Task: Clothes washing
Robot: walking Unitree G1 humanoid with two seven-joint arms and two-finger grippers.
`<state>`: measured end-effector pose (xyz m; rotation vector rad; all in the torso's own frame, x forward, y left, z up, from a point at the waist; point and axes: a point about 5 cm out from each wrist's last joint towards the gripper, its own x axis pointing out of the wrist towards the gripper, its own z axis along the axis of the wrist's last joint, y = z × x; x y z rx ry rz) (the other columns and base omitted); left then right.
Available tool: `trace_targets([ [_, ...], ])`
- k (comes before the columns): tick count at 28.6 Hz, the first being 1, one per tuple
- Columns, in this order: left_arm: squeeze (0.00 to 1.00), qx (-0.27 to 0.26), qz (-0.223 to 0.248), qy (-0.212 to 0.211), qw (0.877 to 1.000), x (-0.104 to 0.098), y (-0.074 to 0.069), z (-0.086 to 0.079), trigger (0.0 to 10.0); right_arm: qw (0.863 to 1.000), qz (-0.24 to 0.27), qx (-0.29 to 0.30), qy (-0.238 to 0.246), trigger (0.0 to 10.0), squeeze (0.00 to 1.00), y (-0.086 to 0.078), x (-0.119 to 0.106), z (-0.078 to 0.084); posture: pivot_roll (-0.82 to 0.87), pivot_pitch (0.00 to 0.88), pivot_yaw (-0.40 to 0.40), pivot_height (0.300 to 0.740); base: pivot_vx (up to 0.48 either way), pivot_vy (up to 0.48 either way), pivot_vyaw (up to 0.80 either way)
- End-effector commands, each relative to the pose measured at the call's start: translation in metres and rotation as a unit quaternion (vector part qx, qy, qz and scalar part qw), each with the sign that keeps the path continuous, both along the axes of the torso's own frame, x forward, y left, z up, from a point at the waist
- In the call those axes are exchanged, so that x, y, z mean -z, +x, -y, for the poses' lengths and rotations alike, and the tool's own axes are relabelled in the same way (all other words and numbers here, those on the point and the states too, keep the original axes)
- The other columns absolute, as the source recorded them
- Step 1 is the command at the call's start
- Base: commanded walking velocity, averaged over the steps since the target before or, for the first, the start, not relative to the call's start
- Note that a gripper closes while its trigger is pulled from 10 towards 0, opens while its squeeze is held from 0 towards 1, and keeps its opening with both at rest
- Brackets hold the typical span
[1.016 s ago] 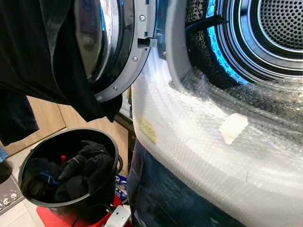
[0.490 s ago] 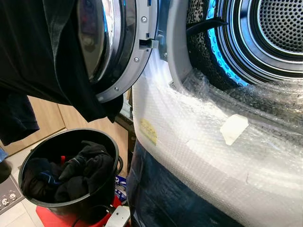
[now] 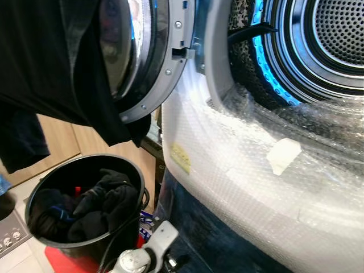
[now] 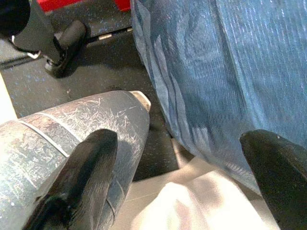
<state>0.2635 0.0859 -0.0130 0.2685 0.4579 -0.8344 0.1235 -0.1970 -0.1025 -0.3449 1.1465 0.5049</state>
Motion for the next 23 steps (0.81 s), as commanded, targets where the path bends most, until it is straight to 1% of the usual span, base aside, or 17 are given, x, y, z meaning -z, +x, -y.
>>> trace_targets([
  [1,0.00,0.054,0.023,-0.018,0.998,-0.011,0.003,0.008,10.0,1.000,-0.014,-0.001,0.007,10.0,0.00,-0.006,0.003,-0.008,0.22,0.033,-0.088,0.740,0.000,0.000,0.00],
  [2,0.00,0.064,0.025,-0.030,0.997,-0.014,0.005,0.010,10.0,1.000,-0.013,0.007,0.011,10.0,0.00,-0.005,0.003,-0.009,0.22,0.033,-0.088,0.740,0.000,0.000,0.00],
  [3,0.00,0.088,0.043,-0.054,0.994,-0.026,0.009,0.018,10.0,1.000,-0.015,0.009,0.004,10.0,0.00,-0.004,0.003,-0.010,0.22,0.027,-0.084,0.740,0.000,0.000,0.00],
  [4,0.00,0.088,0.043,-0.054,0.994,-0.026,0.009,0.018,10.0,1.000,-0.015,0.009,0.004,10.0,0.00,-0.004,0.003,-0.010,0.22,0.027,-0.084,0.740,0.000,0.000,0.00],
  [5,0.00,0.104,0.048,-0.071,0.991,-0.033,0.012,0.022,10.0,1.000,-0.021,-0.005,-0.004,10.0,0.00,-0.004,0.004,-0.011,0.22,0.024,-0.079,0.740,0.000,0.000,0.00],
  [7,0.00,0.113,0.059,-0.091,0.988,-0.046,0.019,0.027,10.0,0.999,-0.027,-0.025,-0.010,10.0,0.00,-0.007,0.005,-0.014,0.22,0.020,-0.072,0.740,0.000,0.000,0.00],
  [9,0.00,0.115,0.067,-0.107,0.985,-0.055,0.023,0.028,10.0,0.999,-0.027,-0.014,-0.007,10.0,0.00,-0.008,0.006,-0.017,0.21,0.017,-0.064,0.740,0.000,0.000,0.00],
  [11,0.00,0.102,0.081,-0.139,0.982,-0.069,0.030,0.028,10.0,1.000,-0.026,-0.007,-0.001,10.0,0.00,-0.008,0.007,-0.023,0.21,0.016,-0.059,0.740,0.000,0.000,0.00],
  [12,0.00,0.096,0.075,-0.175,0.977,-0.081,0.034,0.028,10.0,1.000,-0.027,-0.009,0.002,10.0,0.00,-0.009,0.007,-0.029,0.21,0.017,-0.055,0.740,0.000,0.000,0.00],
  [13,0.00,0.110,0.070,-0.180,0.975,-0.085,0.032,0.029,10.0,1.000,-0.027,-0.012,0.002,10.0,0.00,-0.009,0.008,-0.030,0.21,0.019,-0.054,0.740,0.000,0.000,0.00],
  [15,0.00,0.165,0.072,-0.163,0.970,-0.096,0.021,0.033,10.0,0.999,-0.030,-0.022,-0.003,10.0,0.00,-0.009,0.008,-0.030,0.21,0.024,-0.048,0.740,0.000,0.000,0.00],
  [16,0.00,0.165,0.072,-0.163,0.970,-0.096,0.021,0.033,10.0,0.999,-0.030,-0.022,-0.003,10.0,0.00,-0.009,0.008,-0.030,0.21,0.024,-0.048,0.740,0.000,0.000,0.00],
  [17,0.00,0.175,0.088,-0.135,0.971,-0.103,0.019,0.032,10.0,0.999,-0.031,-0.025,-0.001,10.0,0.00,-0.009,0.008,-0.031,0.22,0.029,-0.042,0.740,0.000,0.000,0.00],
  [18,0.00,0.184,0.097,-0.106,0.972,-0.109,0.017,0.027,10.0,0.999,-0.030,-0.025,0.002,10.0,0.00,-0.009,0.008,-0.033,0.21,0.032,-0.036,0.740,0.000,0.000,0.00],
  [20,0.00,0.189,0.096,-0.078,0.974,-0.118,0.013,0.020,10.0,0.999,-0.029,-0.025,0.007,10.0,0.00,-0.008,0.008,-0.035,0.21,0.032,-0.032,0.740,0.000,0.000,0.00],
  [21,0.00,0.184,0.089,-0.066,0.977,-0.128,0.008,0.011,10.0,0.999,-0.026,-0.022,0.011,10.0,0.00,-0.007,0.008,-0.037,0.22,0.033,-0.031,0.740,0.000,0.000,0.00],
  [23,0.00,0.188,0.086,-0.039,0.978,-0.142,-0.007,-0.005,10.0,0.999,-0.028,-0.023,0.010,10.0,0.00,-0.007,0.008,-0.040,0.23,0.037,-0.030,0.740,0.000,0.000,0.00],
])
